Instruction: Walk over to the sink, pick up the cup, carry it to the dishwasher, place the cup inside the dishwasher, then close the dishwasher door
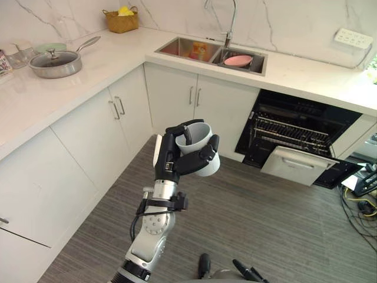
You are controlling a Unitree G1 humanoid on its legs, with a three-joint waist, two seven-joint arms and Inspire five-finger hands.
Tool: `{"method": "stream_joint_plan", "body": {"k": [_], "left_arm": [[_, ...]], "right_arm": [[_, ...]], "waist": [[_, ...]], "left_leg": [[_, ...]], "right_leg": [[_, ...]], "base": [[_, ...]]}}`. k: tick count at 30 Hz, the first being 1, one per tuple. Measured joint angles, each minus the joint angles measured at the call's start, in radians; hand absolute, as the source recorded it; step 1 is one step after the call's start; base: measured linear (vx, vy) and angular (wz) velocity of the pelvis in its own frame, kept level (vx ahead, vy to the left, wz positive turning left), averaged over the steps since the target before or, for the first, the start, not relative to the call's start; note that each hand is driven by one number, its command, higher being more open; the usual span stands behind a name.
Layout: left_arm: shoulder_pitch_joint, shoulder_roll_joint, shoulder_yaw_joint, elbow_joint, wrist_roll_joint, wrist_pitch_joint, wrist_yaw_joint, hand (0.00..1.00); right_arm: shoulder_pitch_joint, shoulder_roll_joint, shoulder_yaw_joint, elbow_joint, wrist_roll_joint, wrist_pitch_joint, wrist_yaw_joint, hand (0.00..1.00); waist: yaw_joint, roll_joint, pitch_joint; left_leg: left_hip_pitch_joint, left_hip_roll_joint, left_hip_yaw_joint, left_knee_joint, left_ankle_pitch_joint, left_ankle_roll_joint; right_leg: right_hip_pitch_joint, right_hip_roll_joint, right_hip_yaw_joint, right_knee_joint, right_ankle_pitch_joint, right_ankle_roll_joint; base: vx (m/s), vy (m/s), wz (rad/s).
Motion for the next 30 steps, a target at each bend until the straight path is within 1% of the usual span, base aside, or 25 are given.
{"method": "stream_joint_plan", "body": {"k": [2,5,7,8,9,10,11,12,14,15,16,17,18,19,20,21,22,23,24,25,26,27,28,29,30], "left_arm": [[0.0,-0.001,0.017,0.0,0.0,0.0,0.001,0.0],[0.0,-0.01,0.076,-0.001,-0.001,0.0,0.003,0.0],[-0.003,-0.019,0.149,-0.01,-0.004,0.0,0.022,0.0],[-0.005,-0.023,0.17,-0.01,-0.005,-0.001,0.022,0.0],[-0.01,-0.039,0.215,-0.015,-0.012,-0.004,0.039,0.0],[-0.013,-0.047,0.23,-0.015,-0.019,-0.007,0.047,0.0],[-0.019,-0.055,0.248,-0.016,-0.031,-0.011,0.06,0.0],[-0.023,-0.058,0.262,-0.023,-0.042,-0.018,0.071,0.0],[-0.022,-0.058,0.273,-0.047,-0.042,-0.024,0.085,0.0],[-0.021,-0.061,0.281,-0.055,-0.042,-0.04,0.088,0.0],[-0.01,-0.059,0.297,-0.077,-0.042,-0.045,0.093,0.0],[0.009,-0.058,0.31,-0.088,-0.042,-0.047,0.098,0.0],[0.037,-0.072,0.326,-0.094,-0.043,-0.049,0.112,0.0],[0.06,-0.092,0.335,-0.101,-0.043,-0.048,0.125,0.0],[0.085,-0.122,0.337,-0.109,-0.042,-0.049,0.129,0.0],[0.093,-0.126,0.337,-0.107,-0.041,-0.049,0.128,0.0],[0.1,-0.123,0.333,-0.103,-0.041,-0.048,0.126,0.0],[0.116,-0.114,0.331,-0.096,-0.041,-0.047,0.119,0.0],[0.127,-0.107,0.332,-0.095,-0.04,-0.049,0.117,0.0],[0.132,-0.107,0.333,-0.095,-0.039,-0.053,0.117,0.0],[0.135,-0.106,0.333,-0.096,-0.038,-0.06,0.117,0.0],[0.136,-0.105,0.334,-0.096,-0.036,-0.063,0.117,0.0],[0.139,-0.103,0.335,-0.096,-0.036,-0.063,0.117,0.0],[0.154,-0.099,0.342,-0.097,-0.035,-0.064,0.113,0.0],[0.164,-0.1,0.345,-0.097,-0.035,-0.064,0.108,0.0]], "right_arm": [[0.0,0.0,0.0,0.0,0.0,0.0,0.0,1.0],[0.002,0.002,0.002,-0.001,0.002,-0.001,0.001,1.0],[0.016,0.004,0.012,-0.006,0.007,-0.01,0.001,1.0],[0.022,0.007,0.012,-0.01,0.007,-0.014,0.001,1.0],[0.035,0.013,0.014,-0.022,0.01,-0.027,-0.001,1.0],[0.04,0.015,0.017,-0.024,0.016,-0.034,-0.001,1.0],[0.046,0.016,0.024,-0.025,0.021,-0.041,-0.001,1.0],[0.054,0.016,0.03,-0.031,0.042,-0.047,-0.003,1.0],[0.061,0.015,0.034,-0.044,0.049,-0.048,-0.003,1.0],[0.071,0.007,0.053,-0.055,0.054,-0.048,-0.004,1.0],[0.072,0.003,0.067,-0.062,0.053,-0.049,-0.007,1.0],[0.064,0.004,0.069,-0.058,0.052,-0.048,-0.015,1.0],[0.07,-0.001,0.078,-0.076,0.052,-0.052,-0.017,1.0],[0.073,-0.012,0.081,-0.089,0.048,-0.052,-0.018,1.0],[0.064,-0.038,0.079,-0.082,0.043,-0.052,-0.019,1.0],[0.053,-0.048,0.077,-0.066,0.043,-0.053,-0.024,1.0],[0.044,-0.055,0.074,-0.048,0.043,-0.052,-0.029,1.0],[0.031,-0.061,0.068,-0.021,0.044,-0.053,-0.035,1.0],[0.025,-0.064,0.068,-0.017,0.044,-0.056,-0.038,1.0],[0.019,-0.067,0.068,-0.018,0.044,-0.06,-0.038,1.0],[0.005,-0.076,0.068,-0.019,0.044,-0.072,-0.039,1.0],[-0.014,-0.089,0.069,-0.02,0.044,-0.087,-0.04,1.0],[-0.025,-0.096,0.069,-0.022,0.045,-0.093,-0.041,1.0],[-0.04,-0.108,0.078,-0.052,0.048,-0.114,-0.054,1.0],[-0.039,-0.113,0.086,-0.07,0.053,-0.123,-0.064,1.0]], "waist": [[-0.002,0.0,0.0],[-0.008,0.0,0.0],[-0.017,0.0,0.0],[-0.017,0.0,0.0],[-0.018,0.0,-0.001],[-0.018,0.001,-0.001],[-0.019,0.002,-0.003],[-0.019,0.005,-0.006],[-0.02,0.021,-0.014],[-0.023,0.033,-0.024],[-0.02,0.034,-0.024],[-0.02,0.025,-0.022],[-0.016,0.027,-0.021],[-0.004,0.038,-0.009],[0.013,0.062,0.013],[0.016,0.069,0.023],[0.016,0.069,0.03],[0.022,0.06,0.036],[0.031,0.05,0.042],[0.033,0.047,0.042],[0.032,0.046,0.043],[0.032,0.043,0.045],[0.032,0.038,0.048],[0.032,0.027,0.055],[0.031,0.026,0.055]], "left_leg": [[0.002,-0.002,0.002,0.0,0.0,0.0],[0.006,-0.002,0.004,0.003,-0.001,0.001],[0.009,-0.002,0.004,0.007,-0.002,0.003],[0.009,-0.001,0.003,0.009,-0.003,0.004],[0.008,0.004,-0.001,0.016,-0.01,0.004],[0.008,0.006,-0.003,0.017,-0.014,0.007],[0.006,0.011,-0.007,0.017,-0.018,0.009],[0.004,0.019,-0.014,0.017,-0.021,0.005],[0.0,0.044,-0.017,0.022,-0.034,-0.015],[0.004,0.074,-0.011,0.034,-0.039,-0.027],[-0.015,0.11,-0.013,0.164,-0.055,-0.052],[-0.055,0.143,-0.019,0.294,-0.063,-0.046],[-0.166,0.212,-0.07,0.583,-0.017,0.044],[-0.276,0.253,-0.182,0.829,0.106,0.12],[-0.37,0.251,-0.272,0.976,0.094,0.072],[-0.401,0.238,-0.291,0.997,0.058,0.072],[-0.421,0.222,-0.295,0.983,0.023,0.075],[-0.438,0.187,-0.282,0.879,-0.031,0.078],[-0.438,0.147,-0.266,0.716,-0.053,0.084],[-0.439,0.129,-0.269,0.624,-0.053,0.084],[-0.444,0.097,-0.301,0.436,-0.044,0.078],[-0.454,0.067,-0.388,0.271,-0.001,0.076],[-0.456,0.055,-0.437,0.219,0.032,0.073],[-0.457,0.043,-0.532,0.135,0.078,0.062],[-0.458,0.045,-0.557,0.118,0.09,0.061]], "right_leg": [[-0.001,0.0,0.004,0.004,0.0,0.0],[-0.003,-0.001,0.007,0.016,-0.001,0.0],[-0.004,-0.004,0.007,0.03,-0.008,0.001],[-0.004,-0.004,0.006,0.033,-0.01,0.0],[-0.004,-0.004,0.003,0.038,-0.018,0.0],[-0.005,-0.004,0.001,0.043,-0.022,0.0],[-0.011,-0.004,-0.003,0.055,-0.031,0.0],[-0.021,-0.002,-0.011,0.075,-0.049,-0.002],[-0.045,0.011,-0.026,0.128,-0.093,-0.006],[-0.053,0.033,-0.035,0.17,-0.137,-0.005],[-0.054,0.045,-0.036,0.211,-0.186,-0.02],[-0.048,0.049,-0.027,0.225,-0.204,-0.025],[-0.018,0.057,-0.005,0.221,-0.229,-0.044],[0.026,0.068,0.028,0.204,-0.245,-0.055],[0.066,0.081,0.059,0.193,-0.255,-0.071],[0.091,0.082,0.07,0.183,-0.259,-0.073],[0.116,0.08,0.082,0.17,-0.262,-0.073],[0.159,0.071,0.111,0.149,-0.259,-0.063],[0.196,0.063,0.147,0.131,-0.263,-0.059],[0.209,0.06,0.164,0.122,-0.265,-0.055],[0.22,0.059,0.196,0.111,-0.27,-0.046],[0.223,0.057,0.231,0.111,-0.28,-0.034],[0.226,0.054,0.252,0.113,-0.288,-0.03],[0.23,0.046,0.295,0.128,-0.314,-0.018],[0.23,0.045,0.308,0.14,-0.33,-0.011]], "base": [[0.0,0.0,-0.05],[0.0,0.0,-0.04],[0.0,0.0,0.0],[-0.04,-0.013,0.04],[-0.04,-0.021,0.04],[-0.04,-0.023,0.07],[-0.02,-0.027,0.13],[0.02,-0.035,0.17],[0.12,-0.081,0.14],[0.25,-0.116,0.01],[0.2,-0.084,-0.14],[0.22,-0.149,-0.38],[0.28,-0.228,-0.55],[0.42,-0.219,-0.75],[0.39,-0.096,-0.66],[0.28,0.015,-0.54],[0.28,-0.003,-0.49],[0.34,-0.012,-0.72],[0.34,-0.005,-0.78],[0.34,0.025,-0.8],[0.33,0.071,-0.76],[0.39,0.131,-0.78],[0.39,0.177,-0.88],[0.33,0.173,-0.73],[0.31,0.199,-0.8]]}}
